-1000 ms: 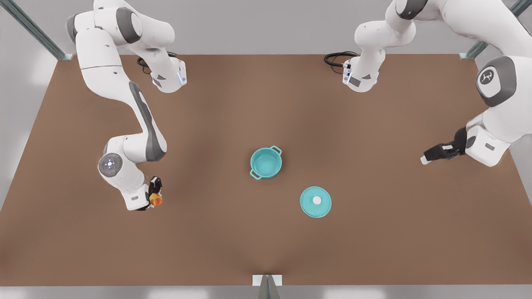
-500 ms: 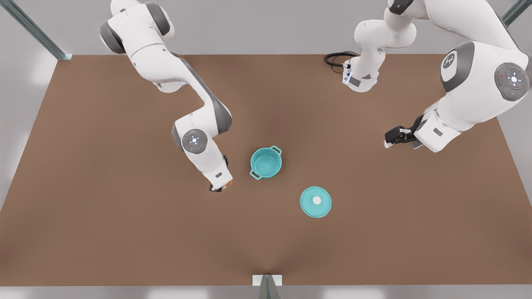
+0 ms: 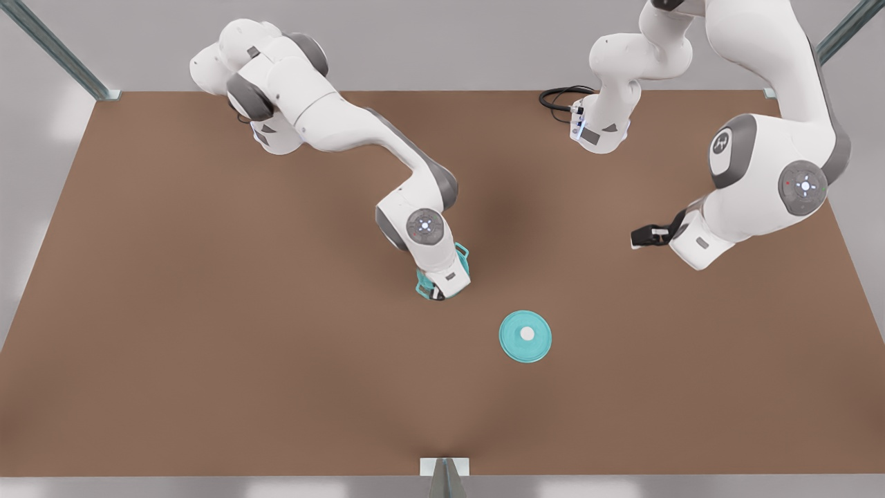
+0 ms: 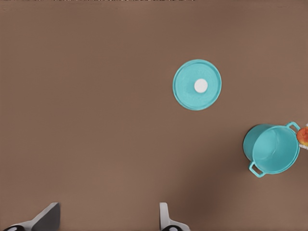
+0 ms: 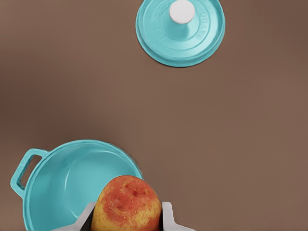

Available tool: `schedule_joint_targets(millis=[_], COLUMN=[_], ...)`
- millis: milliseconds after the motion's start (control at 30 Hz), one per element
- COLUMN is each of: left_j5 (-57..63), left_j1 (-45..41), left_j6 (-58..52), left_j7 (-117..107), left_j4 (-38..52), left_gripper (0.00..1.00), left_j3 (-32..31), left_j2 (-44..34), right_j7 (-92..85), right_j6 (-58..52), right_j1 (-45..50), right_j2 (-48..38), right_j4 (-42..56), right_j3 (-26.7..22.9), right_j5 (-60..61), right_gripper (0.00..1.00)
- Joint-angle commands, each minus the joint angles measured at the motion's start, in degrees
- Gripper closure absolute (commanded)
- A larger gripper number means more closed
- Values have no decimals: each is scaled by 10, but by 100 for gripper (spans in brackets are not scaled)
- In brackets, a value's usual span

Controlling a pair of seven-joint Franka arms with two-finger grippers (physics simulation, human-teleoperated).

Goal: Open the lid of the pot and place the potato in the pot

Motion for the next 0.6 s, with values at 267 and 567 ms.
schedule_joint_targets(millis=[267, 567], left_j5=[14, 14], left_j1=[-2, -2], left_j6=[20, 18], left_j7=[31, 31], left_j4=[1, 1], left_gripper=[0, 0], left_j3=[0, 0], left_j2=[10, 13], right_j7=[157, 157], right_j6=[46, 49], right_j1=[31, 44], right_j2=[14, -41], right_j4=[-36, -115], right_j3=[-19, -18], right_j5=[-2, -2], right_gripper=[57, 58])
